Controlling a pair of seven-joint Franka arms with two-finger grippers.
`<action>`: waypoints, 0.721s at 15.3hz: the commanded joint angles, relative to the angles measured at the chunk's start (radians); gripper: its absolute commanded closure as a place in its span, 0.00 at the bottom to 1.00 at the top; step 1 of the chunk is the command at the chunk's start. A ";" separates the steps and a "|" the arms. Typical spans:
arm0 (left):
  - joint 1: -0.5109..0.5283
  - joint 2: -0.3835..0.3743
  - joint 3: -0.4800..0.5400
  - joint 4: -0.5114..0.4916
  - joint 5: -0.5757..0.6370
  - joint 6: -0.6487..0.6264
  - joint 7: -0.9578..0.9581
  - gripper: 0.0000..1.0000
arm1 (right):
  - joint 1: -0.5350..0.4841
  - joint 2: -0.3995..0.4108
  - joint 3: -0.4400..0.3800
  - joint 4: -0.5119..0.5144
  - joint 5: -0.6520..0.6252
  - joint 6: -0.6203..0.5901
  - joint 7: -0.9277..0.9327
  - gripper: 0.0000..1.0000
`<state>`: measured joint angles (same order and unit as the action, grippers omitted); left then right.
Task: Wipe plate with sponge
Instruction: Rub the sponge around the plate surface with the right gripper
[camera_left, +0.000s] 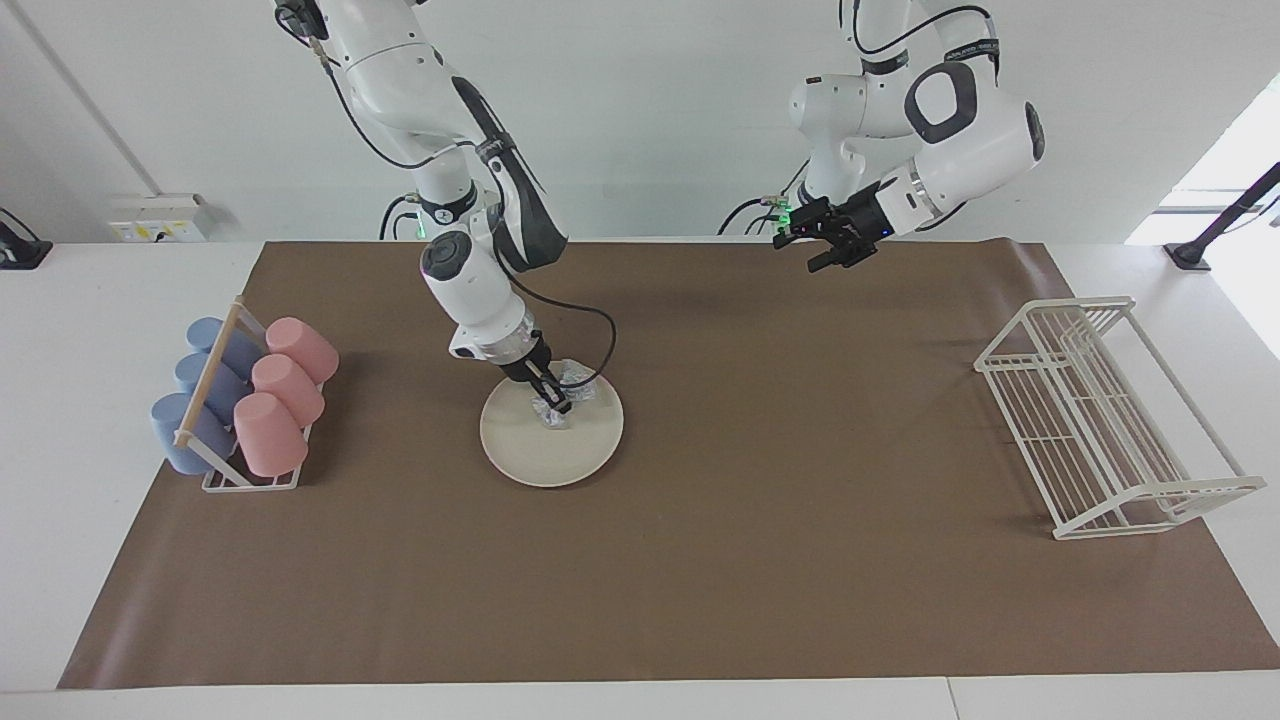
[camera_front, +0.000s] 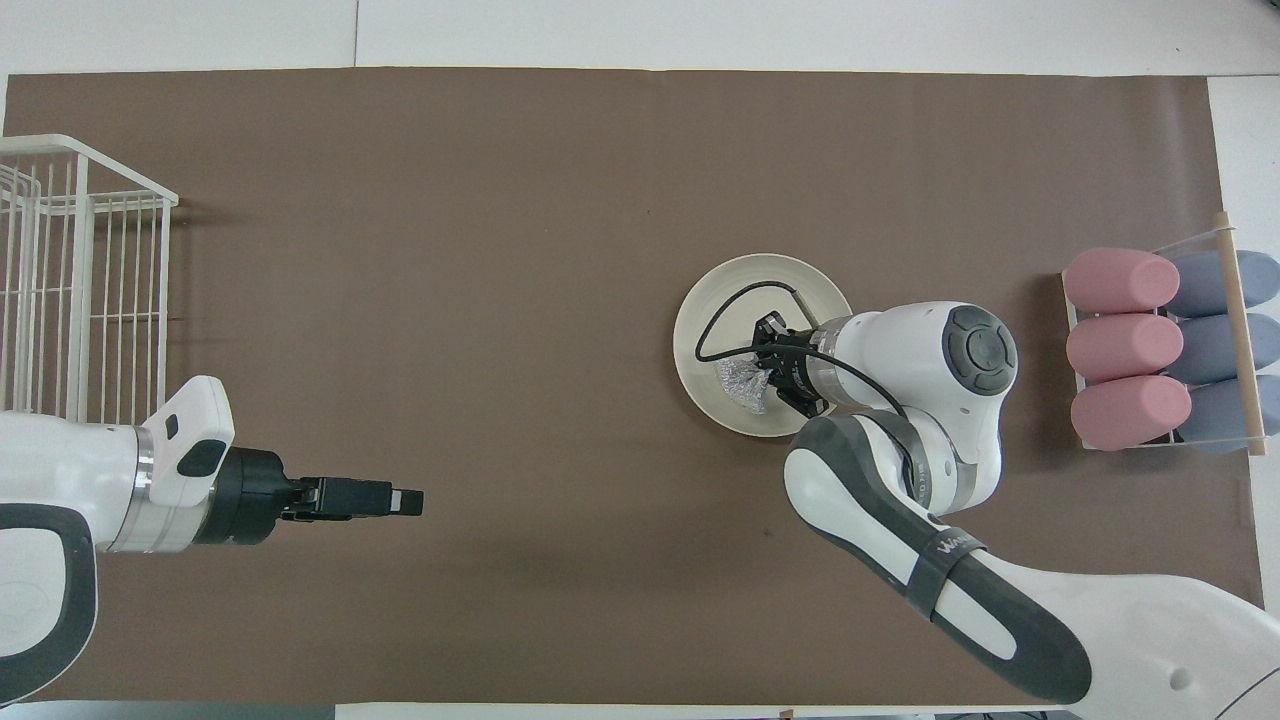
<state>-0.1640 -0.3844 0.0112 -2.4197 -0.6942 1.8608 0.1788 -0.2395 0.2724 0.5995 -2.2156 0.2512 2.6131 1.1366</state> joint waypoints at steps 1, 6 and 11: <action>0.006 0.032 -0.013 0.039 0.160 0.008 -0.016 0.00 | -0.076 0.025 0.008 -0.026 0.016 0.031 -0.151 1.00; 0.006 0.039 -0.014 0.048 0.397 0.035 -0.045 0.00 | -0.081 0.060 0.008 -0.030 0.016 0.085 -0.155 1.00; 0.012 0.041 -0.014 0.051 0.486 0.038 -0.048 0.00 | 0.068 0.094 0.010 -0.027 0.016 0.202 0.127 1.00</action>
<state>-0.1633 -0.3551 0.0060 -2.3852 -0.2468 1.8907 0.1442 -0.2209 0.3108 0.6050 -2.2239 0.2528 2.7717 1.1860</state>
